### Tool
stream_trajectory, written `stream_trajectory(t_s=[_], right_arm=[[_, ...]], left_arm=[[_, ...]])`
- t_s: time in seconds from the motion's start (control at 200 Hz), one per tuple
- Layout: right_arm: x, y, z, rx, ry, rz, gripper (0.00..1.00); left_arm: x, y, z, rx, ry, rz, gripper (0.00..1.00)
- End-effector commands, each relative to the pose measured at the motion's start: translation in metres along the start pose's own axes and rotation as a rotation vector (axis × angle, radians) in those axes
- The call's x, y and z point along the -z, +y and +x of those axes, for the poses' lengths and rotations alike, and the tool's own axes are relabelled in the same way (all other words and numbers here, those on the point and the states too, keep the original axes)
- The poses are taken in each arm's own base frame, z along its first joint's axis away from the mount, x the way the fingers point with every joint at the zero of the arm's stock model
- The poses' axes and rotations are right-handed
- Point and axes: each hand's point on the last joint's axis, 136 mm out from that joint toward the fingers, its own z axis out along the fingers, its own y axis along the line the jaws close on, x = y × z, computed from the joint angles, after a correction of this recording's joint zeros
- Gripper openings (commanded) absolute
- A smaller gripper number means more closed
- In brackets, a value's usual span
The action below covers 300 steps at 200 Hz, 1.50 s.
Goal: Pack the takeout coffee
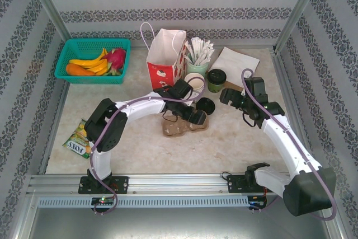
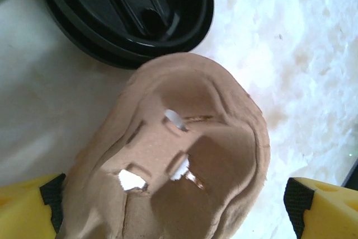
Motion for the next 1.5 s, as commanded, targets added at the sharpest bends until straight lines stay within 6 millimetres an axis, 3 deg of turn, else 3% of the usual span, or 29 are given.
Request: stream_trajectory(t_s=[0.0,0.23,0.49,0.605,0.709,0.799,0.909,1.049,1.354,1.494], right_arm=[[0.003,-0.004,0.003,0.012,-0.006,0.003,0.98],[0.002,0.009,0.009,-0.004,0.009,-0.069,0.98],[-0.003,0.031,0.029,-0.008,0.069,-0.087,0.98],[-0.004,0.046,0.037,-0.007,0.078,-0.085,0.98],[-0.009,0.055,0.043,-0.014,0.086,-0.065,0.98],[-0.015,0.064,0.048,-0.023,0.093,-0.068,0.98],[-0.021,0.074,0.053,-0.018,0.100,-0.069,0.98],[-0.025,0.084,0.063,-0.006,0.131,-0.067,0.98],[-0.031,0.087,0.078,0.014,0.167,-0.046,0.98],[-0.029,0.084,0.079,0.018,0.167,-0.030,0.98]], left_arm=[[0.005,-0.004,0.010,-0.021,0.039,-0.009,1.00],[0.033,0.002,0.012,-0.020,-0.049,-0.079,1.00],[0.084,0.008,0.006,0.091,-0.200,-0.112,1.00],[0.114,0.035,0.012,0.222,-0.256,-0.228,0.99],[0.132,0.067,0.037,0.389,-0.231,-0.317,0.99],[0.131,0.072,0.061,0.455,-0.182,-0.278,0.99],[0.121,0.064,0.078,0.453,-0.132,-0.203,0.99],[0.102,0.043,0.075,0.390,-0.094,-0.042,1.00],[0.087,0.032,0.067,0.310,-0.051,0.047,1.00],[0.079,0.030,0.075,0.311,-0.007,0.058,1.00]])
